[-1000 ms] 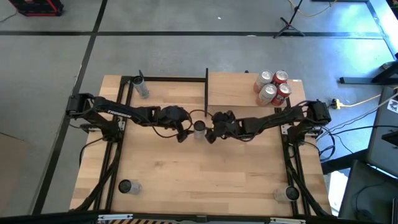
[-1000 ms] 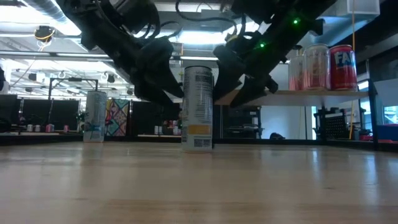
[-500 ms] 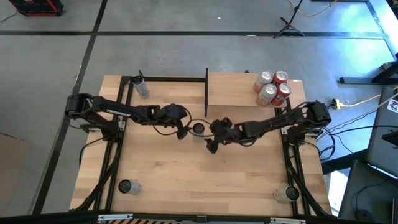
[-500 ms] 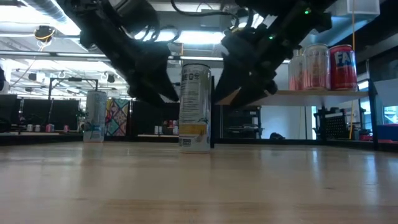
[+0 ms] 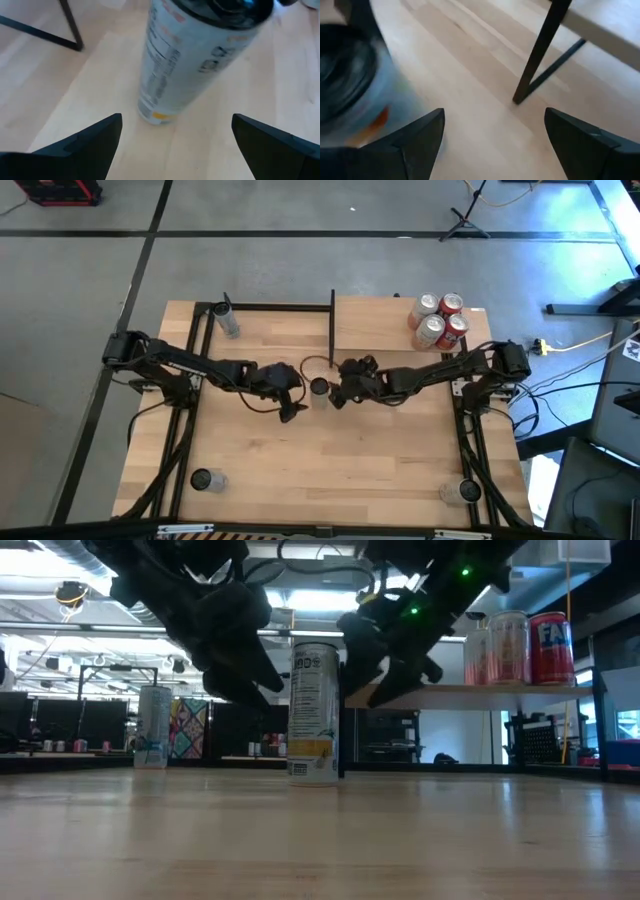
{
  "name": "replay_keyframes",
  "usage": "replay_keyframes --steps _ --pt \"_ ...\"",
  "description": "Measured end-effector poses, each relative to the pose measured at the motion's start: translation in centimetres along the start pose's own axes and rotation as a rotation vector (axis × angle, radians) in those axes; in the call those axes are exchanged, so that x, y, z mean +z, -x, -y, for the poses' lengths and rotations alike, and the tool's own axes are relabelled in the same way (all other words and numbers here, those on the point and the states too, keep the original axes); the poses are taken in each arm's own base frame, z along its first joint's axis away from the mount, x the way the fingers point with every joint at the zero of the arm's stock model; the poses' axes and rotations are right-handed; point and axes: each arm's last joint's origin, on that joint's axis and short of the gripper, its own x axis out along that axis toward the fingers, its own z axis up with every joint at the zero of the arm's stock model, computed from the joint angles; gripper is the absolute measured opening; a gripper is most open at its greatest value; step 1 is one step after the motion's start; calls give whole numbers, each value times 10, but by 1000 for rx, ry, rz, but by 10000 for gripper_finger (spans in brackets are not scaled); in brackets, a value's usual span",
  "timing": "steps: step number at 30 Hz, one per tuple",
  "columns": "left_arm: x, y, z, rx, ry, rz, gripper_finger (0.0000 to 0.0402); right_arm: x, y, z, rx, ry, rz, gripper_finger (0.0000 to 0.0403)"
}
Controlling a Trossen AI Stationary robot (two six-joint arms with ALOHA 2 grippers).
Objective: Place canned beverage on shelf
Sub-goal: Put the top white yellow soda can on the shelf
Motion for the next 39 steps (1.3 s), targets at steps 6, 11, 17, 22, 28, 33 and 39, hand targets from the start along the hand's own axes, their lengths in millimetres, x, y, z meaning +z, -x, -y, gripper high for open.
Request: replay_keyframes --steps 6,11,17,22,28,33,39 --pt "-1 -3 -1 95 23 38 373 7 0 -6 88 -28 38 335" --pt "0 -2 -3 113 38 43 373 0 5 -11 108 10 10 335" --pt "-3 -2 -5 132 31 12 373 -7 13 -21 143 12 1 335" --pt "-4 -2 -7 164 20 7 373 -15 21 -33 213 14 -31 335" --pt "-4 -2 -6 145 17 -3 373 -19 20 -30 179 37 -53 335" --pt "-5 -2 -4 117 13 -15 373 -20 20 -31 183 42 -59 335" --pt "-8 -2 -2 71 6 -56 373 -25 24 -36 317 56 -167 335"
